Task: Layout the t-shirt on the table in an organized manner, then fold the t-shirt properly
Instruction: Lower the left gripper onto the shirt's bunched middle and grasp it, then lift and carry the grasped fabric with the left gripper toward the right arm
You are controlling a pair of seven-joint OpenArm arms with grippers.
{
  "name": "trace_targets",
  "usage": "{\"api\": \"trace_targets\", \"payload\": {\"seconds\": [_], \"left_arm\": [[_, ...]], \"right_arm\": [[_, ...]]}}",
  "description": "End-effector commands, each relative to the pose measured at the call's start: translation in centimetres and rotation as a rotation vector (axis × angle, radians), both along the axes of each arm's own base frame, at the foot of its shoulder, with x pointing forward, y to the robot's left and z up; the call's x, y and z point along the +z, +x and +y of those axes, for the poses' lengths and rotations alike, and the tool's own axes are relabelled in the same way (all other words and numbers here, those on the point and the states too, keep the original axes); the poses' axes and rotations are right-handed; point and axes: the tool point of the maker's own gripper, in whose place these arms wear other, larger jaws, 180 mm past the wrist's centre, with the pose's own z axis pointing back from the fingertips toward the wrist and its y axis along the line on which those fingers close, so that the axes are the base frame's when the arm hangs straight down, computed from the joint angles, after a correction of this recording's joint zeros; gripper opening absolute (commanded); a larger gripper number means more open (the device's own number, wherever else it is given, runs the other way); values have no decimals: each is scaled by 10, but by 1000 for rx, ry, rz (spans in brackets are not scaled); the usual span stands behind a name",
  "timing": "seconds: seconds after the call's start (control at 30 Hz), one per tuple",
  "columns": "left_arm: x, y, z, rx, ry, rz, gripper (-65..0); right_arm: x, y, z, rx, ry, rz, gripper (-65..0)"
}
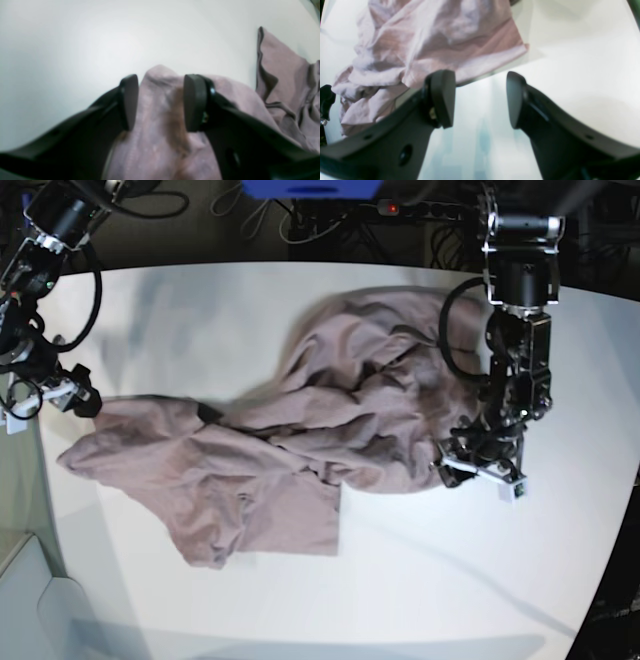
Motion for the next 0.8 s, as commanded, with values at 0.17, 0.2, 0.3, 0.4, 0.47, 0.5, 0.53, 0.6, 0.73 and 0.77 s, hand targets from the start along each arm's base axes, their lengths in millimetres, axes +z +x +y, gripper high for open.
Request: {"api": "trace_targets", "payload": {"seconds": [0.17, 0.2, 0.3, 0.4, 0.47, 0.5, 0.53, 0.6, 0.73, 0.77], "left_arm": [[-2, 10, 2, 10, -14, 1, -362], [-4, 10, 2, 11, -14, 6, -362], [-6, 9, 1, 9, -17, 10, -364], [-7, 8, 1, 7, -18, 16, -363], [-8, 8, 1, 5, -19, 20, -367], [-8, 8, 1, 5, -19, 22, -374], [-9, 7, 0, 2, -18, 24, -398], [-11, 6, -13, -40, -3, 27, -521], [-16, 4, -27, -91, 20, 43, -624], [-17, 3, -29, -95, 21, 45, -623]], "right_arm": [[17, 10, -6, 7, -27, -58, -321], [17, 11, -6, 7, -27, -60, -321], [16, 10, -5, 8, -27, -56, -321], [16, 9, -6, 8, -27, -56, -321], [15, 9, -5, 8, -27, -53, -321], [15, 9, -5, 8, -27, -53, -321], [15, 9, -5, 8, -27, -53, -321], [15, 8, -5, 10, -26, -50, -321], [14, 8, -5, 10, -26, -47, -321], [14, 8, -5, 10, -26, -47, -321]]}}
